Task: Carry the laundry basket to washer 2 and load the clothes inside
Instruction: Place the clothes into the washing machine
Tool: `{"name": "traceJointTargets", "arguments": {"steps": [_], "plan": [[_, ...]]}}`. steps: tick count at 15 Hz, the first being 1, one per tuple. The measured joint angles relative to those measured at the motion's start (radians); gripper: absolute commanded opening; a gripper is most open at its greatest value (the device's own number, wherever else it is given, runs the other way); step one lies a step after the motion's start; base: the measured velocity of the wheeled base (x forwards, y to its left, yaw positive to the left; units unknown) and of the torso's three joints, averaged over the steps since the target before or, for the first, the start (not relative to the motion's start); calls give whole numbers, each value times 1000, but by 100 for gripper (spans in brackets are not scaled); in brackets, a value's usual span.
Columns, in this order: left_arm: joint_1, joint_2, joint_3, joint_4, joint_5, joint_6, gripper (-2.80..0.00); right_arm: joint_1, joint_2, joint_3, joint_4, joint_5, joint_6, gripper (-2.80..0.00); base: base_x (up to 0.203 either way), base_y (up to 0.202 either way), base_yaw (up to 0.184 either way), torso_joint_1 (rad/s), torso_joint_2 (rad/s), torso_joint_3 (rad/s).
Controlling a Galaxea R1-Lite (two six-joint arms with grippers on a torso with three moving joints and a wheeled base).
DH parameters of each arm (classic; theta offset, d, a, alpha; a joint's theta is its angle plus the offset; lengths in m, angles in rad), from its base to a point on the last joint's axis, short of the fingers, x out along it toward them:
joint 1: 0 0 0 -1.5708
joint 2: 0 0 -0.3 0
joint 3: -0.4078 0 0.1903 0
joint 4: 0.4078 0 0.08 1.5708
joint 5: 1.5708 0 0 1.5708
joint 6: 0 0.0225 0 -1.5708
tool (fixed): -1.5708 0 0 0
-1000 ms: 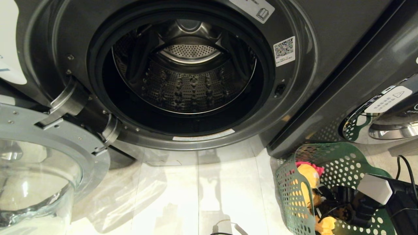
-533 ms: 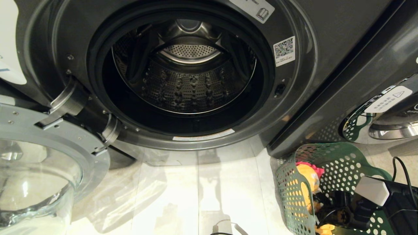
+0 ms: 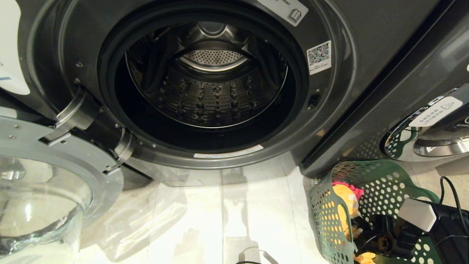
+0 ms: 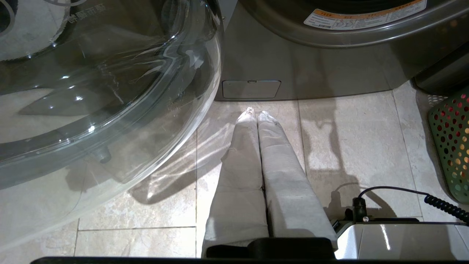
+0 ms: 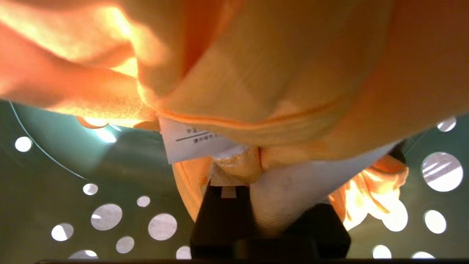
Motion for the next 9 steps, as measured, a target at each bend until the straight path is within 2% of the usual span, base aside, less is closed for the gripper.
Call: {"name": "traceJointTargets", "arguments": {"steps": [6,9], "plan": [[0,0,0,0,0,0,-280,-2,-12,7,2,0,0,-280,0,0,0,0,0,0],[0,0,0,0,0,0,-280,-3,-91,84,13,13,1,-280,0,0,0,0,0,0]]}}
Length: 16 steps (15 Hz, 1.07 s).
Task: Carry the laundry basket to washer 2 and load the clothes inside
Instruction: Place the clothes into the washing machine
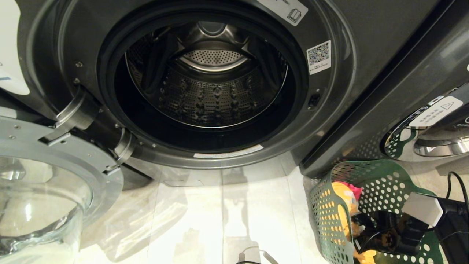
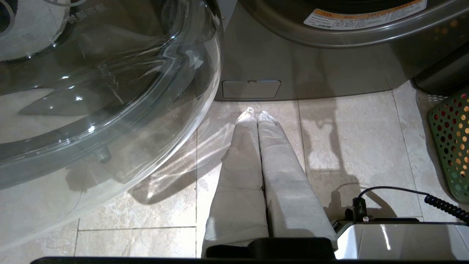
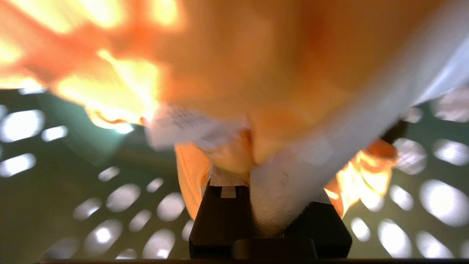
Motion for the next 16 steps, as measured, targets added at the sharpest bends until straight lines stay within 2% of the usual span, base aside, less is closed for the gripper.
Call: {"name": "traceJointTargets", "arguments": {"steps": [6,12,16], "plan": [[0,0,0,0,0,0,-280,5,-343,381,-3,104,-1,-280,0,0,0,0,0,0],[0,0,0,0,0,0,-280,4,-659,587,-6,112,0,-280,0,0,0,0,0,0],[0,0,0,0,0,0,-280,19,-871,777,-29,110,-2,-280,0,0,0,0,0,0]]}}
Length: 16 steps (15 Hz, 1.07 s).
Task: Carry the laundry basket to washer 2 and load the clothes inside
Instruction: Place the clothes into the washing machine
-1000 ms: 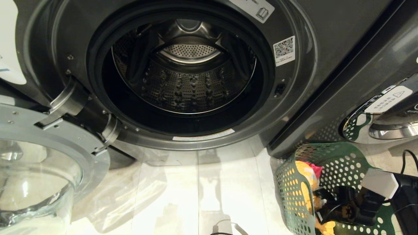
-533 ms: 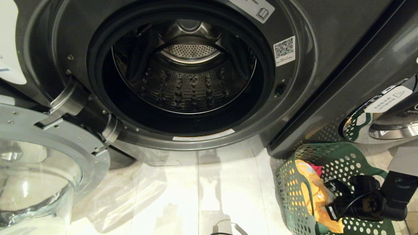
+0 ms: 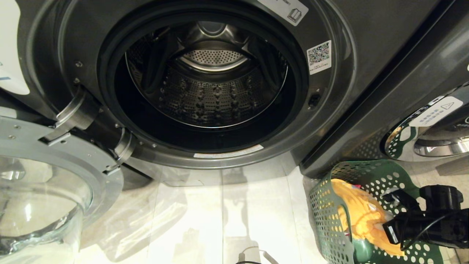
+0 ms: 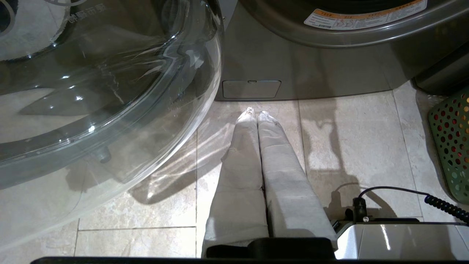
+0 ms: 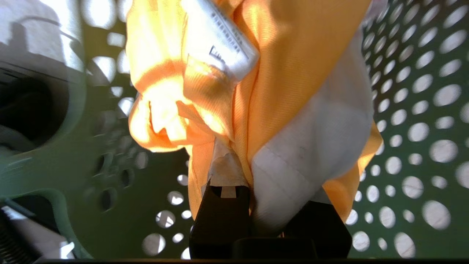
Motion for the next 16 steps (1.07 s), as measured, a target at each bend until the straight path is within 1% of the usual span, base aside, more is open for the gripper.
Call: {"name": "traceJointTargets", "arguments": {"steps": [3,7,13,16], "plan": [[0,0,0,0,0,0,-280,46,-159,103,-54,-3,1,-280,0,0,0,0,0,0],[0,0,0,0,0,0,-280,71,-425,203,-63,-22,0,-280,0,0,0,0,0,0],[0,0,0,0,0,0,-280,72,-899,261,-39,-164,0,-280,0,0,0,0,0,0],[0,0,0,0,0,0,-280,66,-1118,234,49,-207,-1,-280,0,0,0,0,0,0]]}}
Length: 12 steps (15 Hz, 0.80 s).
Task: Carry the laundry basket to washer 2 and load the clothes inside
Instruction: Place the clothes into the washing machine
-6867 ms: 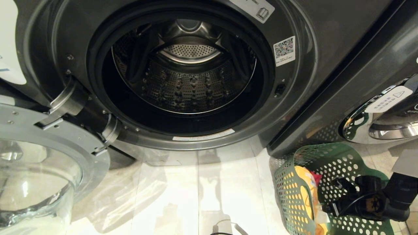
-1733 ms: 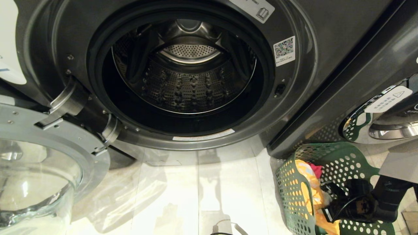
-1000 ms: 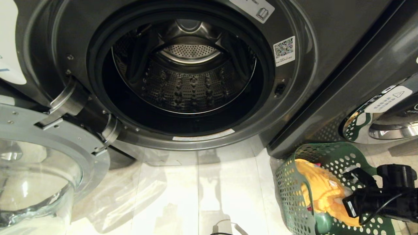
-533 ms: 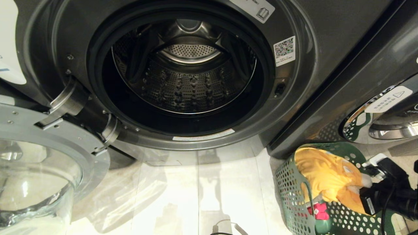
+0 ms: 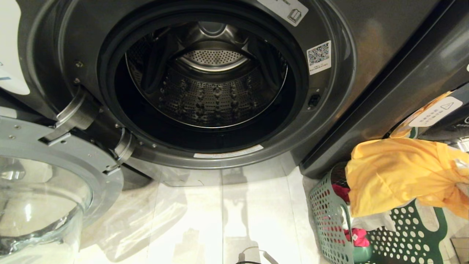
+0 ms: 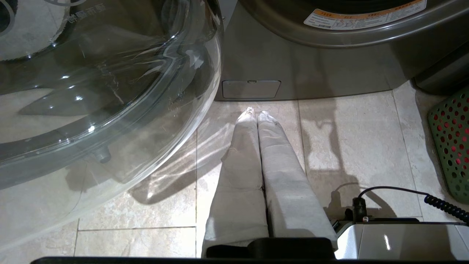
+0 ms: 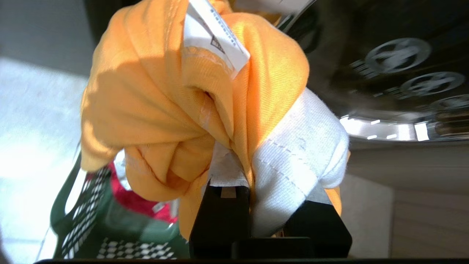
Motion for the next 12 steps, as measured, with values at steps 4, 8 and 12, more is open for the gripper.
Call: {"name": "traceJointTargets", "arguments": {"steps": [4,8,12], "plan": [[0,0,0,0,0,0,-280,-1,-230,-235,310,-11,0,-280,0,0,0,0,0,0],[0,0,0,0,0,0,-280,23,-383,-462,673,77,0,-280,0,0,0,0,0,0],[0,0,0,0,0,0,-280,100,-434,-571,735,226,-1,-280,0,0,0,0,0,0]]}}
